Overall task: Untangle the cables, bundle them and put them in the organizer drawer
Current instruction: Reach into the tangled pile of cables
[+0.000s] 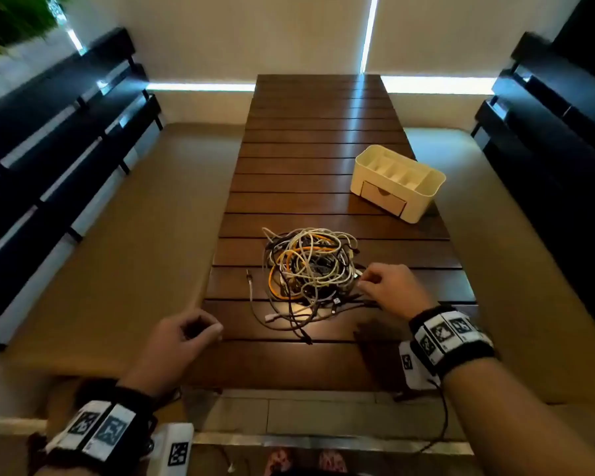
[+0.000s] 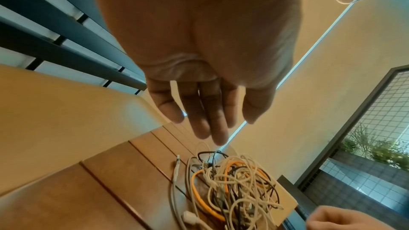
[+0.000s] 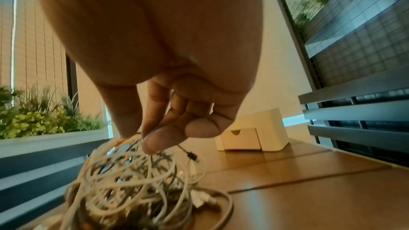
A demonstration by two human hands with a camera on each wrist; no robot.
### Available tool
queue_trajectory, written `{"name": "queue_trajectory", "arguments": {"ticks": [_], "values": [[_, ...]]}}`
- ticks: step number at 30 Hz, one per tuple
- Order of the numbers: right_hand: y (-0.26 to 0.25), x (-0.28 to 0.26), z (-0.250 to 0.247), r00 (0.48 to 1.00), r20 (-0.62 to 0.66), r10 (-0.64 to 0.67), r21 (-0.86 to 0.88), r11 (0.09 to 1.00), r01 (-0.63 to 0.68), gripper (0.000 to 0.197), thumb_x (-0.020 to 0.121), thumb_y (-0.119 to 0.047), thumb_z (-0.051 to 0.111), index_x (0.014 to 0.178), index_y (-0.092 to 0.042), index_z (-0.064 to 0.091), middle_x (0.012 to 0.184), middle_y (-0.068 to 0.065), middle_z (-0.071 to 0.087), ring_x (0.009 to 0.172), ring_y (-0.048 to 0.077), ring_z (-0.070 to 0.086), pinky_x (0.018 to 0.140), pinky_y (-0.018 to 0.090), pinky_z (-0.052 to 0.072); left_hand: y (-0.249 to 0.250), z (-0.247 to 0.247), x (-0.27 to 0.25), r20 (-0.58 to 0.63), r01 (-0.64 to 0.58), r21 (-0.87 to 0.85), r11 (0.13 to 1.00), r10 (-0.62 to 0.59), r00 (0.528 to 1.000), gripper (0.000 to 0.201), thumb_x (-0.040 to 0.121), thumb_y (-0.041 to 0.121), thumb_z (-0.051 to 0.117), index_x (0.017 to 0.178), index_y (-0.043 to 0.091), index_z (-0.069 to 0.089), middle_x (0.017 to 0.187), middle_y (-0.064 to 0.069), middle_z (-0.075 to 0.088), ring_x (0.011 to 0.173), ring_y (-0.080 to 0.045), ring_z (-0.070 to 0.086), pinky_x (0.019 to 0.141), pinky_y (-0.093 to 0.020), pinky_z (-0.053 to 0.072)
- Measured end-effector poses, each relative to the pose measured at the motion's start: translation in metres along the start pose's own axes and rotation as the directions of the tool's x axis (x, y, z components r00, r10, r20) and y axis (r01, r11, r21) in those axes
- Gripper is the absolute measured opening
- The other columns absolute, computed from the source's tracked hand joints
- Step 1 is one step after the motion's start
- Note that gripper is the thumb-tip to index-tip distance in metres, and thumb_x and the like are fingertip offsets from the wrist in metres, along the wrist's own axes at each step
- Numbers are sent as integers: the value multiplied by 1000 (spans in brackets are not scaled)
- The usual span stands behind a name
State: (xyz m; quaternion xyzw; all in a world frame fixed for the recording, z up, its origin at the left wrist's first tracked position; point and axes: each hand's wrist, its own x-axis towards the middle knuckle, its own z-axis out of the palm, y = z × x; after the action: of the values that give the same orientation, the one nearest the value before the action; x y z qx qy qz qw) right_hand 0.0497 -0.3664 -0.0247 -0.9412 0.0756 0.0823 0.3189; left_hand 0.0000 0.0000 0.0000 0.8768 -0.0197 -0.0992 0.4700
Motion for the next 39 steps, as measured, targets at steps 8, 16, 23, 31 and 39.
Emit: {"name": "queue_trajectory", "arguments": {"ticks": [8, 16, 23, 31, 39], "values": [[-4, 17, 58, 969, 248, 4, -79, 997, 16, 13, 94, -26, 66, 105, -25, 72, 106, -5, 66, 94, 11, 61, 73, 24, 47, -21, -2, -7, 69, 94, -5, 996, -93, 993, 17, 92, 25, 68, 77, 30, 73, 82, 3, 72, 80, -13, 66, 83, -42, 55], [35, 35, 70, 996, 80, -27, -465, 883, 61, 34, 93, -22, 57, 126, -29, 66, 135, 3, 50, 116, 31, 44, 95, 42, 48, -22, -11, -8, 72, 118, 3, 993, -118, 990, 15, 93, 29, 66, 80, 31, 73, 81, -3, 71, 81, -29, 66, 80, -52, 54], [33, 28, 56, 997, 31, -71, -428, 901, 78, 23, 98, -24, 50, 118, -30, 60, 120, -1, 62, 112, 27, 56, 91, 41, 40, -3, -4, 9, 73, 22, -11, 1000, -21, 997, 16, 92, 23, 67, 80, 32, 72, 81, 3, 71, 80, -12, 65, 81, -40, 54], [11, -11, 21, 969, -239, 56, 138, 990, -24, 7, 95, -26, 64, 91, -32, 64, 90, -11, 67, 88, 7, 63, 76, 25, 50, 26, 16, 41, 100, -150, 34, 988, 146, 984, 10, 91, 21, 70, 83, 25, 71, 79, 10, 71, 76, -6, 66, 73, -24, 50], [-63, -42, 0, 973, -223, -49, 663, 724, 189, 6, 91, -17, 69, 92, -22, 72, 91, 0, 74, 89, 15, 70, 80, 27, 57, 79, 73, 72, 270, -292, -98, 951, 308, 912, 26, 98, 40, 58, 120, 28, 65, 103, 12, 67, 91, 1, 62, 78, -21, 50]]}}
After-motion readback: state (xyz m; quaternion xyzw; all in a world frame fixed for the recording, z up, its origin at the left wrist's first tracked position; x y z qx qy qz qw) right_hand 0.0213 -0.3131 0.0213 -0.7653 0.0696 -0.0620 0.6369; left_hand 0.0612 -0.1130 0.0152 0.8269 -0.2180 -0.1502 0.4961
